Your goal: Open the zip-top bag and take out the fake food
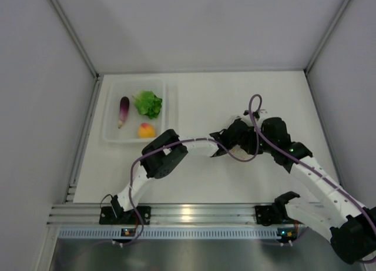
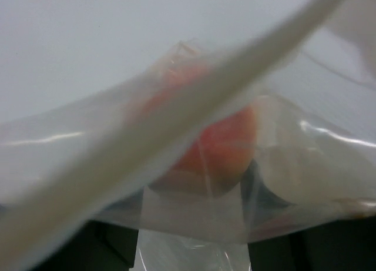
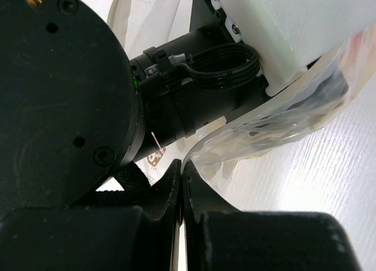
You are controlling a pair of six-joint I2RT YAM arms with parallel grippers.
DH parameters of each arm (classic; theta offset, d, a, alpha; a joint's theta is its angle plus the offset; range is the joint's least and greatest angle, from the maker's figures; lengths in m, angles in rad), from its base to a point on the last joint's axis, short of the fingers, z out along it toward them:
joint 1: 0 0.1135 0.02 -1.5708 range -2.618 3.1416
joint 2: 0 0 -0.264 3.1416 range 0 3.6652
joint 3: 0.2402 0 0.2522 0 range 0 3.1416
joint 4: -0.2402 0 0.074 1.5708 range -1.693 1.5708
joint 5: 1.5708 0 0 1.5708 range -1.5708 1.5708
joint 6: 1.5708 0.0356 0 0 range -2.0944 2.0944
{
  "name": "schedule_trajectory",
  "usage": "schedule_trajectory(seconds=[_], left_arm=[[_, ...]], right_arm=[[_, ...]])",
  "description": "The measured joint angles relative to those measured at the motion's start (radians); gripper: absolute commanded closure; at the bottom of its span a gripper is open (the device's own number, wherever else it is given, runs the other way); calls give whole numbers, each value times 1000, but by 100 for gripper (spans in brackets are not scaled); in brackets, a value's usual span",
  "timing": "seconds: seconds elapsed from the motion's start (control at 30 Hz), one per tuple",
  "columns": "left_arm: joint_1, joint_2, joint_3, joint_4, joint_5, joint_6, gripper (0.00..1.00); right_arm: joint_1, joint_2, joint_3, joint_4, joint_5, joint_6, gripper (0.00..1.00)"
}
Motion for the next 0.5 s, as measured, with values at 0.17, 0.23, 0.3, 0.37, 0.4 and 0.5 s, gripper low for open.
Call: schedule_trajectory(seconds=[0.17,0.23,0.3,0.37,0.4,0.5], left_arm=[[0,3,7,1,4,-4,90],[0,2,4,2,3,-7,97],[0,-9,-16,10,1,-11,100],[0,-30,-49,13,0,-17,100],[0,-44,-69,14,1,-23,100],[0,-99,-143,16,10,-40,100]], right_arm=[[-1,0,0,0,0,0,100],[-5,0,0,0,1,0,100],[-6,-2,0,0,5,1,100],[-6,-8,0,0,16,6,100],[-6,-11,0,0,25,8,100],[-8,-20,0,0,52,12,100]])
